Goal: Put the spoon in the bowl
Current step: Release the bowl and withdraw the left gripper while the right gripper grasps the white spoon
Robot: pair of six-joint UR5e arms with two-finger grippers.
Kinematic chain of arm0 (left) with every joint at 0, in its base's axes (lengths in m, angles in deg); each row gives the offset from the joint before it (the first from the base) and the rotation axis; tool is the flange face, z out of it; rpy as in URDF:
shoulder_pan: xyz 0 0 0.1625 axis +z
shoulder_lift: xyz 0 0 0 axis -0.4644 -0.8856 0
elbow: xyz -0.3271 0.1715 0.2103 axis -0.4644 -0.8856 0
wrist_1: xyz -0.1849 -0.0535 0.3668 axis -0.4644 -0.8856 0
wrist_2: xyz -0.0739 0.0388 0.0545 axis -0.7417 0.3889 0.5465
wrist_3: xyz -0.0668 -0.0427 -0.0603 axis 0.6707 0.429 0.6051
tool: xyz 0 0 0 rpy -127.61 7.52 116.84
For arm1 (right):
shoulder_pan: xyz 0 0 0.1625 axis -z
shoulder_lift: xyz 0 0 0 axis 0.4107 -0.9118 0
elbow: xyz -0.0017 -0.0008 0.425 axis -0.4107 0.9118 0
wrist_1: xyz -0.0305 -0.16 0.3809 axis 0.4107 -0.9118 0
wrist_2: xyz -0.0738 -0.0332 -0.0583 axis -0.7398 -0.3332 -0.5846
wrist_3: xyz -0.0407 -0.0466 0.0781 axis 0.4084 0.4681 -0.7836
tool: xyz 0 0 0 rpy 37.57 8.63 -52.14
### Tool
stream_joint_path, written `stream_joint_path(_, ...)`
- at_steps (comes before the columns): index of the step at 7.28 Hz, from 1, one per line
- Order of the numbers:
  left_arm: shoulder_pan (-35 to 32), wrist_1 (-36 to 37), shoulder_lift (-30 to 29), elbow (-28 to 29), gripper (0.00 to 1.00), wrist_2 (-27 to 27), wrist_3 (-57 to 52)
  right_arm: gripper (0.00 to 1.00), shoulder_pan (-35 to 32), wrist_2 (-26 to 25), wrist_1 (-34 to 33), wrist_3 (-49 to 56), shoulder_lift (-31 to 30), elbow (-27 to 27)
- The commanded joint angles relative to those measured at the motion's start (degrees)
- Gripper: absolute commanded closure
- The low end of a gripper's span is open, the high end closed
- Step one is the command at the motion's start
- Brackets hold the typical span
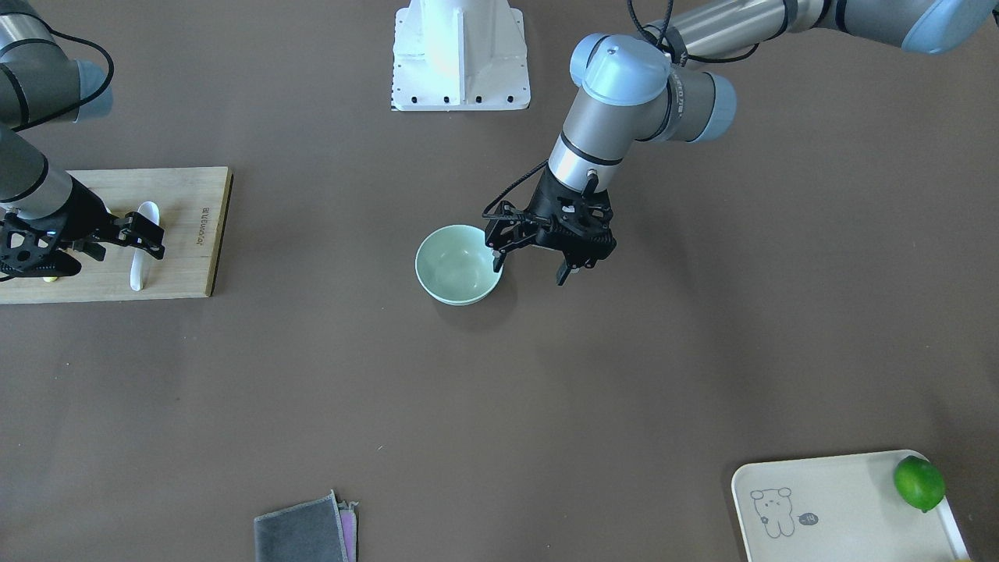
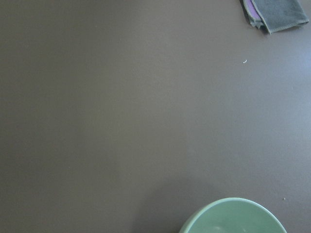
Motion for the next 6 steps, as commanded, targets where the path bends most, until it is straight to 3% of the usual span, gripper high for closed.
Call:
stream_joint_path(1,-0.42,-0.01,0.56,-0.34,0.02,-0.26,-0.93,0.11,1.16,-1.74,-0.07,0.25,0.25,0.84)
stream_joint_path(3,-1.91,0.08,1.01,-1.3,0.02,-0.95,-3.04,0.6,1.25,-1.84,-0.07,0.25,0.42,0.85)
stream_joint_path(4,-2.79,-0.01,2.05,-1.31,0.02,-3.05,-3.57,0.92,1.25,-1.66,-0.07,0.34,0.51,0.85)
stream_joint_path(5,-2.97,-0.18,2.76,-1.65,0.02,-3.24,-3.58,1.0,1.34,-1.58,-0.07,0.34,0.6,0.94)
stream_joint_path(6,-3.93,0.16,2.85,-2.88,0.02,-3.51,-3.49,1.0,1.34,-1.75,-0.07,0.34,0.69,0.85)
